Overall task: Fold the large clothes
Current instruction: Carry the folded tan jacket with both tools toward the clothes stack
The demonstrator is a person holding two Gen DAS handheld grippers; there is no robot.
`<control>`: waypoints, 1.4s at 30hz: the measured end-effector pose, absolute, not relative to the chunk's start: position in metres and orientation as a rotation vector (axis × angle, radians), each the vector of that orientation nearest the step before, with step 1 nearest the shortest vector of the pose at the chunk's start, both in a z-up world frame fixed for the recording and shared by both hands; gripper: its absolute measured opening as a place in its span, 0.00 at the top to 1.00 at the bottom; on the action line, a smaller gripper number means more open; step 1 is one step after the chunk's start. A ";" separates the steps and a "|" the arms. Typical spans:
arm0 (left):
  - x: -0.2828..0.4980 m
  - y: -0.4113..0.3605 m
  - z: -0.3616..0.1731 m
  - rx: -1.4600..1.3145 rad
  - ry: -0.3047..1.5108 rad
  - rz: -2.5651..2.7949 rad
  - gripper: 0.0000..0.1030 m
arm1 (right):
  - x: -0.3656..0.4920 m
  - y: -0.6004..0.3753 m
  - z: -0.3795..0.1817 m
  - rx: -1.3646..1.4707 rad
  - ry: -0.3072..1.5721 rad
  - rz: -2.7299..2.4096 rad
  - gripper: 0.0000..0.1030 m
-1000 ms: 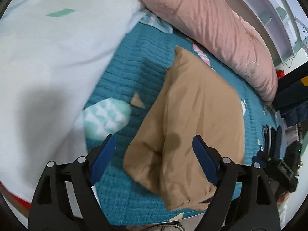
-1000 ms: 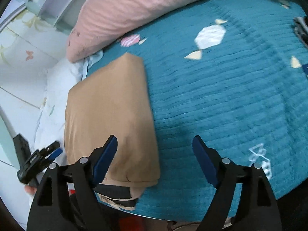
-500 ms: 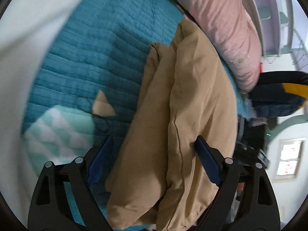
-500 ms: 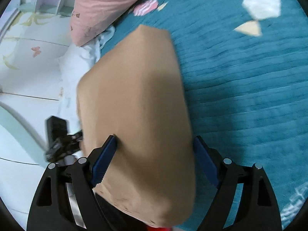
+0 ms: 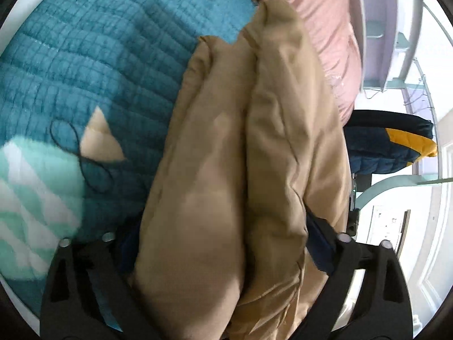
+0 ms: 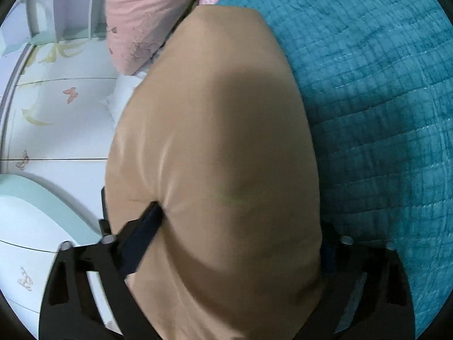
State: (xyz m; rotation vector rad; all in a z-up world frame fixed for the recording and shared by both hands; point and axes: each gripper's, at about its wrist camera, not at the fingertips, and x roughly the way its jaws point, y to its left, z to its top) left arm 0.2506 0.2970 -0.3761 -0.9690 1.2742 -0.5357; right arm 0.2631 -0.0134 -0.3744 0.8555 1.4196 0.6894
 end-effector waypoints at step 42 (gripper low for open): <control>0.259 0.002 -0.199 -0.852 1.046 -0.881 0.42 | 0.216 -0.289 -0.173 0.770 0.972 0.624 0.50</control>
